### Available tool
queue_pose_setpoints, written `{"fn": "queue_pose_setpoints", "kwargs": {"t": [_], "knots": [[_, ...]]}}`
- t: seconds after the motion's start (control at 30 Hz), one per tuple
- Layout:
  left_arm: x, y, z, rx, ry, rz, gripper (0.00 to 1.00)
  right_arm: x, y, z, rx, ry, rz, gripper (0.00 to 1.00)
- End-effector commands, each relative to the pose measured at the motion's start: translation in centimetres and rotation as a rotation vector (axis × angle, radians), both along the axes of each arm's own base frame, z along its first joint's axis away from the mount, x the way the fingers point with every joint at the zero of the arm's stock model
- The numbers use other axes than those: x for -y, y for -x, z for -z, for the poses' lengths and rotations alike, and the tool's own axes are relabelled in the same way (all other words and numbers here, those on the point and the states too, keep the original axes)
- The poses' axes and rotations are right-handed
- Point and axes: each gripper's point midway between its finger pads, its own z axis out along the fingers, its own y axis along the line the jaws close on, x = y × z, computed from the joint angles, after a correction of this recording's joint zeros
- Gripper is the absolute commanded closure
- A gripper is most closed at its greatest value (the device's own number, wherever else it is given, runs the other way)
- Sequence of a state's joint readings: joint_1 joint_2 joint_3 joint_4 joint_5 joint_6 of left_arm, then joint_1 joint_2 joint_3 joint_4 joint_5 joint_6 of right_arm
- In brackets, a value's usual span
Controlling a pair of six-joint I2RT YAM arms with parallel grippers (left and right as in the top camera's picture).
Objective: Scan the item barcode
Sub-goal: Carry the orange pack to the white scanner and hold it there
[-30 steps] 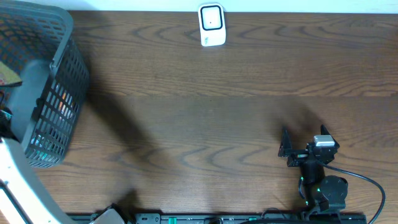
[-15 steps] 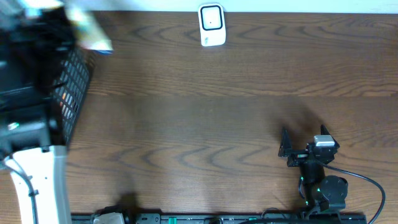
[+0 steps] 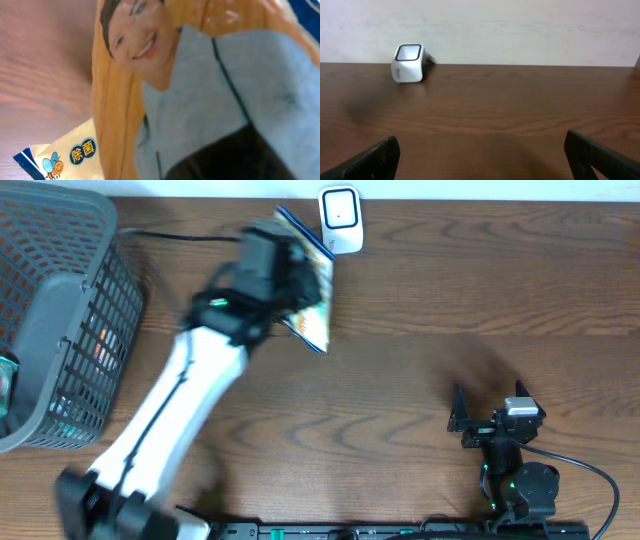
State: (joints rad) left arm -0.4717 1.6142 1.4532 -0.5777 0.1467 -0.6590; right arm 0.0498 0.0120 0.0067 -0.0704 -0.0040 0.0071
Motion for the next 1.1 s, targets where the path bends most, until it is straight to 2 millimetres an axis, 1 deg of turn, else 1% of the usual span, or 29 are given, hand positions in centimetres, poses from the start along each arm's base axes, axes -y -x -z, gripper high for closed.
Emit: {"fn": "queue_pose_setpoints", "kwargs": {"t": [0.0,0.07,0.13,0.2,0.27,0.33,0.4,0.47,0.6,0.67,0.73,0.8,0.9,0.93,1.07], "knots": [[2.6,-0.2,3.3,-0.037,-0.061,0.026,0.92,0.1,0.0,0.0,0.000,0.004,0.005,0.01],[4.3,-0.1,6.1,-0.075,-0.087,0.062,0.92,0.1,0.0,0.0,0.000,0.004,0.004,0.01],[5.8,-0.1,8.3,-0.073,-0.129,0.130,0.92,0.1,0.0,0.0,0.000,0.004,0.005,0.01],[7.1,-0.2,10.0,-0.039,-0.191,0.237,0.92,0.1,0.0,0.0,0.000,0.004,0.004,0.01],[8.3,-0.3,11.3,0.016,-0.256,0.359,0.93,0.1,0.0,0.0,0.000,0.004,0.004,0.01],[9.2,-0.4,11.9,0.074,-0.312,0.465,0.92,0.1,0.0,0.0,0.000,0.004,0.005,0.01],[9.9,-0.4,12.2,0.137,-0.372,0.572,0.92,0.1,0.0,0.0,0.000,0.004,0.005,0.01],[10.1,-0.5,12.2,0.188,-0.426,0.649,0.92,0.1,0.0,0.0,0.000,0.004,0.005,0.01],[9.1,-1.3,12.2,0.243,-0.548,0.699,0.92,0.1,0.0,0.0,0.000,0.004,0.005,0.01],[9.0,-1.3,12.3,0.248,-0.564,0.711,0.92,0.1,0.0,0.0,0.000,0.004,0.005,0.01],[9.0,-1.3,12.3,0.247,-0.564,0.711,0.83,0.1,0.0,0.0,0.000,0.004,0.005,0.01],[9.1,-1.2,12.3,0.247,-0.563,0.712,0.69,0.1,0.0,0.0,0.000,0.004,0.004,0.01],[9.1,-1.2,12.3,0.237,-0.548,0.690,0.67,0.1,0.0,0.0,0.000,0.004,0.005,0.01],[9.1,-1.2,12.3,0.231,-0.540,0.679,0.62,0.1,0.0,0.0,0.000,0.004,0.004,0.01],[9.1,-1.3,12.1,0.235,-0.533,0.669,0.55,0.1,0.0,0.0,0.000,0.004,0.005,0.01]]}}
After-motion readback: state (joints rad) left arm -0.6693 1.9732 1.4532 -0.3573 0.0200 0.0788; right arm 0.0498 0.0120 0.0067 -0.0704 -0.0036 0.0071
